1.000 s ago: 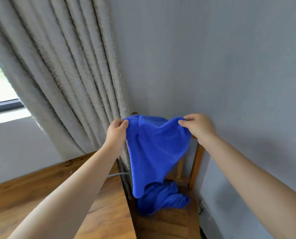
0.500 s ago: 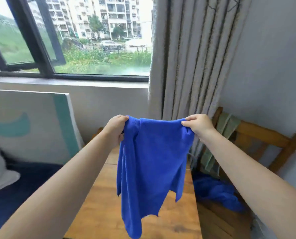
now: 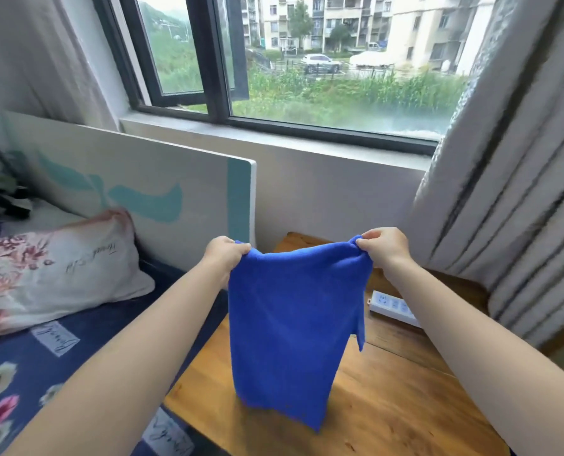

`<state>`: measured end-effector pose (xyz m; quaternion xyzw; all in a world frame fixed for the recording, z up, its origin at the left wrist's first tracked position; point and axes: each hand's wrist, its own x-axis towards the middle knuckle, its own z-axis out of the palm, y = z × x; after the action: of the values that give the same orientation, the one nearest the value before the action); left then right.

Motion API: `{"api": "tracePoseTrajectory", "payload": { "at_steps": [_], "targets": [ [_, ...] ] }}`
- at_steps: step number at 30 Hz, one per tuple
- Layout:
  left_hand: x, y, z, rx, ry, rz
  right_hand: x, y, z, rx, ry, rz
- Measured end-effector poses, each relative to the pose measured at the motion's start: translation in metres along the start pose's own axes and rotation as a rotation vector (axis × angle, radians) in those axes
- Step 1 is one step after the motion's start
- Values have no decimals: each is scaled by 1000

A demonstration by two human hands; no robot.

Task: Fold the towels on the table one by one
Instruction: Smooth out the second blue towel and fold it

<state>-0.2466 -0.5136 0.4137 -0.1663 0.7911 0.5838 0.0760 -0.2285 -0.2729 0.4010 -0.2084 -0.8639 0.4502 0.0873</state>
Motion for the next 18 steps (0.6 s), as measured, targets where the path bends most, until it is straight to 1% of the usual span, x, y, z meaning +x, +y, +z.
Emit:
{"api": "tracePoseTrajectory", "payload": {
  "at_steps": [2,7,9,11,13,16,18],
  "targets": [
    [26,12,6,42,70,60,24,-10,8,23,51,-60],
    [75,42,20,54,253,290,69,-39,18,88,242,-196],
    [91,38,23,92,275,312,79,-39,28,53,263,-209],
    [106,21,22,128,252,261,83,-31,39,-31,237,-201],
    [121,-4,22,188,204,167,86,-15,54,-151,177,-167],
    [137,-54,25,379,135,33,76,23,79,-329,49,-104],
    [144,-91,27,557,30,-51,60,57,103,-461,-51,-12]
  ]
}}
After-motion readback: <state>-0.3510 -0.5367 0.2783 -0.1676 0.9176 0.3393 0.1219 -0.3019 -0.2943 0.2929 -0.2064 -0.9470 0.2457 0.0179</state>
